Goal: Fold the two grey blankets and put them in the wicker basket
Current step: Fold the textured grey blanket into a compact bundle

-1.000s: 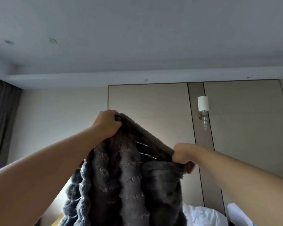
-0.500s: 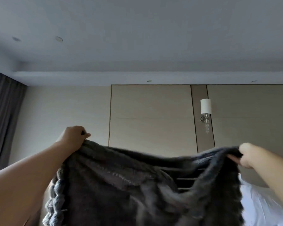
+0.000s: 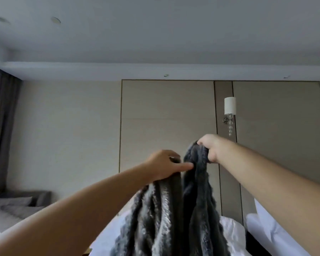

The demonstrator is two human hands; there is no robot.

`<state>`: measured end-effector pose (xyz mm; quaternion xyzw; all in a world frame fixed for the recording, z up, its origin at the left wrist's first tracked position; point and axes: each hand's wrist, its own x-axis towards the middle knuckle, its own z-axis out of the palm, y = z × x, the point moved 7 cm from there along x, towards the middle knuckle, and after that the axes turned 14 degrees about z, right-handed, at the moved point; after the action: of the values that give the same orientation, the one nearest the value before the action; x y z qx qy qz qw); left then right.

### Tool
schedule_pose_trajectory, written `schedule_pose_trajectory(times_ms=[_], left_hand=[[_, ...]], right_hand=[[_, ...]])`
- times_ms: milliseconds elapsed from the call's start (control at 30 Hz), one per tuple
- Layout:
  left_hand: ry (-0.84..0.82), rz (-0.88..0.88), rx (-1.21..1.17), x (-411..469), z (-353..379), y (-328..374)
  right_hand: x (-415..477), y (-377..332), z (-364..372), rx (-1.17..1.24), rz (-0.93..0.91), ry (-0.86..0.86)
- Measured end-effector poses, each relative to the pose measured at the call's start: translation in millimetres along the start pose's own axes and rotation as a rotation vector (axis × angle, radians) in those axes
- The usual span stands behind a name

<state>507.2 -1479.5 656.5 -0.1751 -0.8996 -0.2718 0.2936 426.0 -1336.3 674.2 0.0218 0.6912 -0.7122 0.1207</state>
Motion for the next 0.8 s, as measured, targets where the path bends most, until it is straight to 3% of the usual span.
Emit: schedule_pose_trajectory(times_ms=[133,233,333,567,733,800], left_hand=[[-0.188,-0.116,-0.002,-2.9,47.2,16.0],[-0.203,-0.181,0.085,-5.7,39.2,-2.2],[-0.228,-0.116,0.082,-10.0,28.8,-6.3],[-0.240,0.025,0.039,-12.8,36.0,2.4],[-0.036,0.007,-0.034,-8.8,27.6,-4.8],[-0.015,-0.013,-0.069,-6.9,27.1,-7.6]], right_hand=[[-11.7,-14.0,12.0,0.030,-0.048,0.043],[-5.9,-10.2,-7.5,0.097,-0.040,0.098],[6.6,2.2,-31.6,0.132,0.001,0.134],[11.1,30.6,-50.3,-0.336,0.071,0.110],[-14.7,1.5,-40.5,-0.254,-0.343,-0.156],[-32.1,7.2,-24.3,-0.495,-0.480,-0.287]])
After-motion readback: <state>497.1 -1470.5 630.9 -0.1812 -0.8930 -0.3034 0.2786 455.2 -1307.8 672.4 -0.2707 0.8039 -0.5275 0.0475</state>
